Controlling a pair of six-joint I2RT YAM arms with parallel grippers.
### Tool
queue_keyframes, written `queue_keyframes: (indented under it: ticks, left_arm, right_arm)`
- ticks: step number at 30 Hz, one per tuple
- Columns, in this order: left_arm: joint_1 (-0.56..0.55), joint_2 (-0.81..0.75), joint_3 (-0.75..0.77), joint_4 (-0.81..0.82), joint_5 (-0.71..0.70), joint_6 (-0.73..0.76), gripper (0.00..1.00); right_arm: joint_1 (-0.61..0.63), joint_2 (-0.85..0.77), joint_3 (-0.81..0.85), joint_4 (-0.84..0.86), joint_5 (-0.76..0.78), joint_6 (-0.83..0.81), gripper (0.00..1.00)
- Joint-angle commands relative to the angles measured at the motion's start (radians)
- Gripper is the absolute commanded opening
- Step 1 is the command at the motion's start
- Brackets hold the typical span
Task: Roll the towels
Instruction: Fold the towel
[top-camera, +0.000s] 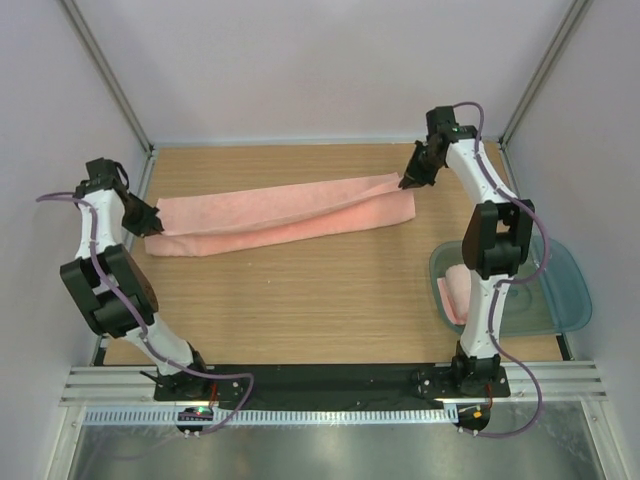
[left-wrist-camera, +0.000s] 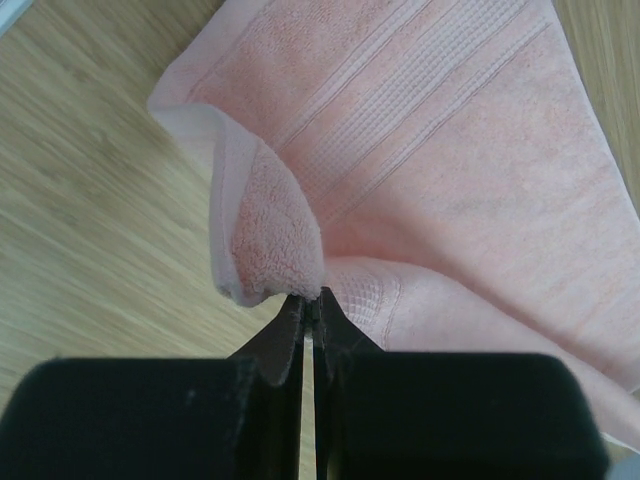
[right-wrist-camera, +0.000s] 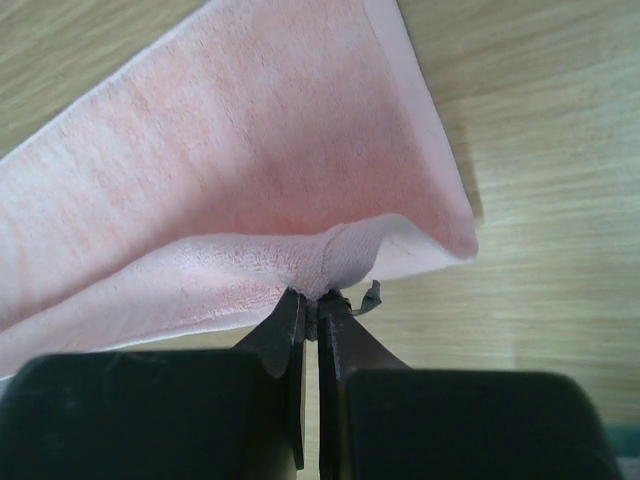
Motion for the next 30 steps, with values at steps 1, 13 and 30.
queue_keyframes:
  ticks: [1,13,30]
  left_arm:
    - [-0.011,0.044,0.08,0.017,-0.024,0.002,0.0]
    - [-0.037,0.182,0.185,0.0,-0.033,0.011,0.0]
    - [-0.047,0.303,0.349,-0.048,-0.028,0.014,0.0]
  right_arm:
    - [0.009,0.062,0.108,-0.055,0.021,-0.005,0.01]
    - [0.012,0.197,0.257,-0.083,0.009,0.003,0.01]
    - [0.012,0.349,0.518,-0.134,-0.005,0.041,0.01]
